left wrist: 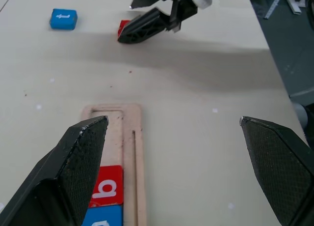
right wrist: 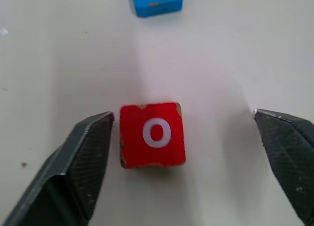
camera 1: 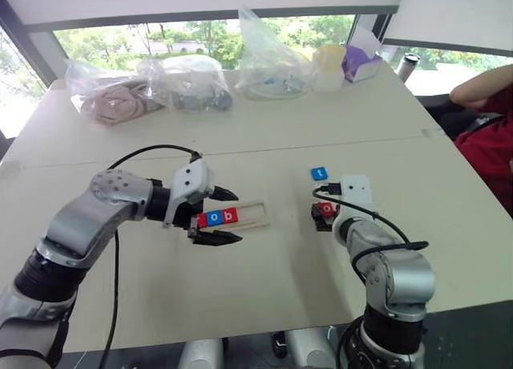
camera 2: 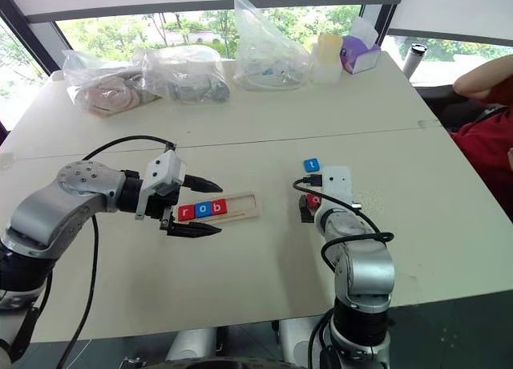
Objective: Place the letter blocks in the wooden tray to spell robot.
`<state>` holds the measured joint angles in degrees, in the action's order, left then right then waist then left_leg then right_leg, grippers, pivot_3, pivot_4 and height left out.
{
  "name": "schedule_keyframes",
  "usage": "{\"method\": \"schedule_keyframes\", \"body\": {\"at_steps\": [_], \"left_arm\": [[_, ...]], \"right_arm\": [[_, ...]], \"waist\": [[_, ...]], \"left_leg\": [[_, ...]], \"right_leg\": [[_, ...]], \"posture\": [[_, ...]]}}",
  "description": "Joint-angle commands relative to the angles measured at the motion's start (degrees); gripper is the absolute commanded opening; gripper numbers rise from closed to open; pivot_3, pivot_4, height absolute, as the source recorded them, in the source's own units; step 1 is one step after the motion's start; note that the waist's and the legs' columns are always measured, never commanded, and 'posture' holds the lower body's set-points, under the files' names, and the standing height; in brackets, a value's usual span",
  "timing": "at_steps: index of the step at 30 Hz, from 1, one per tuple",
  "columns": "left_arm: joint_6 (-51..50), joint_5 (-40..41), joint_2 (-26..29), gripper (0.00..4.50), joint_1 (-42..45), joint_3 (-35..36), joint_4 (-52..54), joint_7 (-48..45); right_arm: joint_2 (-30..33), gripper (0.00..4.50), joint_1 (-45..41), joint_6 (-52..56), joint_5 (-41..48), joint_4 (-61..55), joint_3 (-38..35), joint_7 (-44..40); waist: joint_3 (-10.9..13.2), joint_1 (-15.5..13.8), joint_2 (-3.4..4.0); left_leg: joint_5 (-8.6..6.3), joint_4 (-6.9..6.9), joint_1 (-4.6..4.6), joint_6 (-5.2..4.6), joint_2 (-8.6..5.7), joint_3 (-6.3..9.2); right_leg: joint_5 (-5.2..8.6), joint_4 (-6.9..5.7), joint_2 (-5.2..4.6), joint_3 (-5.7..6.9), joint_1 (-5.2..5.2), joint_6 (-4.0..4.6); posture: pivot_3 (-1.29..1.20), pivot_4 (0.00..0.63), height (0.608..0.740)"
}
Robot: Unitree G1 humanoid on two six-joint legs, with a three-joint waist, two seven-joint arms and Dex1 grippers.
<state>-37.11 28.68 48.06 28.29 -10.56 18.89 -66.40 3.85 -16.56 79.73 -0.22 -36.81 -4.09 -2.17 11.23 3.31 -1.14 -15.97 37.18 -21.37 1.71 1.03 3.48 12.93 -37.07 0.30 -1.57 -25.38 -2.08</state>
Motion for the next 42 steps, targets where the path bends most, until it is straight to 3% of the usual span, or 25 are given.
{"method": "schedule_keyframes", "body": {"at_steps": [1,3,5,8,11,15,20,23,28,32,35,38,42], "left_arm": [[0.7,-0.1,0.3,4.5,0.3,0.8,0.5,-0.8],[0.3,0.6,0.4,4.5,-0.1,1.0,0.8,-1.5],[-0.8,2.3,0.3,4.5,-1.1,1.2,1.8,-2.5],[0.1,1.6,2.4,4.5,-3.1,0.8,3.7,-4.2],[-0.4,2.1,3.8,4.5,-4.4,2.3,5.4,-4.4],[-3.2,4.5,6.5,4.5,-7.1,7.0,8.7,-2.6],[-4.7,5.8,8.6,4.5,-11.0,11.4,8.8,-0.9],[-4.8,5.6,9.4,4.5,-13.0,13.4,7.8,0.1],[-3.9,5.2,11.2,4.5,-16.3,15.8,7.3,0.3],[-3.1,4.9,12.2,4.5,-17.5,17.0,6.8,0.0],[-2.7,4.9,13.0,4.5,-17.9,17.8,6.2,-0.2],[-2.5,5.1,13.7,4.5,-18.7,18.8,5.9,-0.5],[-2.9,5.4,13.7,4.5,-19.8,20.0,6.2,0.5]], "right_arm": [[15.5,4.45,-0.2,-15.7,9.8,-1.4,-2.8,-21.7],[26.6,4.45,3.5,-26.8,15.9,1.3,-4.3,-38.8],[34.9,4.45,5.7,-35.9,16.9,7.8,-4.1,-48.7],[41.3,4.45,4.5,-48.4,15.3,21.2,-0.7,-57.5],[43.6,4.45,0.9,-59.2,13.1,33.5,3.2,-63.9],[42.4,4.45,-8.4,-71.4,9.1,52.0,8.3,-69.2],[39.5,4.45,-15.1,-80.1,6.9,64.9,11.7,-73.1],[37.8,3.66,-17.2,-83.8,6.4,68.8,12.5,-74.7],[36.8,1.15,-18.0,-86.5,6.2,70.4,13.0,-76.2],[36.9,1.14,-17.9,-84.2,6.8,66.4,12.6,-75.9],[35.2,1.14,-18.3,-75.9,9.7,57.1,12.8,-75.5],[31.2,1.14,-20.7,-69.5,9.2,50.0,15.4,-73.1],[23.6,1.14,-25.8,-66.7,6.6,50.9,21.4,-71.7]], "waist": [[0.1,-0.2,0.07],[0.0,-0.4,0.02],[0.0,-0.6,-0.03],[0.0,-0.3,-0.06],[0.1,-0.1,-0.07],[0.1,0.5,-0.07],[0.1,0.6,-0.05],[0.1,0.6,-0.06],[0.1,0.6,-0.05],[0.1,0.5,-0.05],[0.1,0.6,-0.03],[0.1,0.7,-0.02],[0.1,0.6,-0.01]], "left_leg": [[0.0,0.01,-0.03,0.0,-0.03,-0.04],[-0.01,0.01,-0.04,-0.01,-0.11,-0.08],[-0.08,-0.01,0.01,-0.14,-0.1,-0.06],[-0.14,-0.01,0.03,-0.24,-0.08,-0.11],[-0.14,0.06,0.08,-0.24,-0.08,-0.17],[-0.13,0.12,0.12,-0.23,-0.08,-0.16],[-0.13,0.12,0.13,-0.23,-0.07,-0.11],[-0.13,0.1,0.13,-0.23,-0.07,-0.12],[-0.12,0.12,0.17,-0.22,-0.06,-0.11],[-0.12,0.13,0.19,-0.2,-0.07,-0.11],[-0.12,0.13,0.19,-0.2,-0.06,-0.12],[-0.11,0.1,0.21,-0.2,0.01,-0.12],[-0.09,0.08,0.2,-0.16,0.02,-0.05]], "right_leg": [[0.01,0.06,-0.04,-0.02,0.0,-0.03],[0.09,0.13,-0.13,-0.04,0.05,-0.16],[0.07,0.26,-0.12,-0.01,0.18,-0.37],[0.08,0.29,-0.09,-0.02,0.22,-0.4],[0.13,0.19,-0.08,-0.1,0.21,-0.28],[0.14,0.03,-0.06,-0.11,0.21,-0.21],[0.03,-0.01,-0.04,-0.1,0.21,-0.37],[0.01,-0.02,-0.04,-0.11,0.19,-0.37],[0.0,-0.04,-0.05,-0.11,0.22,-0.35],[0.0,-0.04,-0.05,-0.12,0.24,-0.29],[-0.01,-0.07,-0.05,-0.13,0.22,-0.28],[-0.05,-0.16,0.02,-0.14,0.16,-0.29],[-0.07,-0.19,0.05,-0.09,0.12,-0.23]], "posture": [[0.0,0.15,0.74],[0.0,0.15,0.74],[0.0,0.15,0.74],[0.0,0.15,0.74],[0.0,0.15,0.74],[0.0,0.15,0.74],[0.0,0.15,0.74],[0.0,0.15,0.74],[0.0,0.15,0.74],[0.0,0.15,0.74],[0.0,0.15,0.74],[0.0,0.15,0.74],[0.0,0.15,0.74]]}}
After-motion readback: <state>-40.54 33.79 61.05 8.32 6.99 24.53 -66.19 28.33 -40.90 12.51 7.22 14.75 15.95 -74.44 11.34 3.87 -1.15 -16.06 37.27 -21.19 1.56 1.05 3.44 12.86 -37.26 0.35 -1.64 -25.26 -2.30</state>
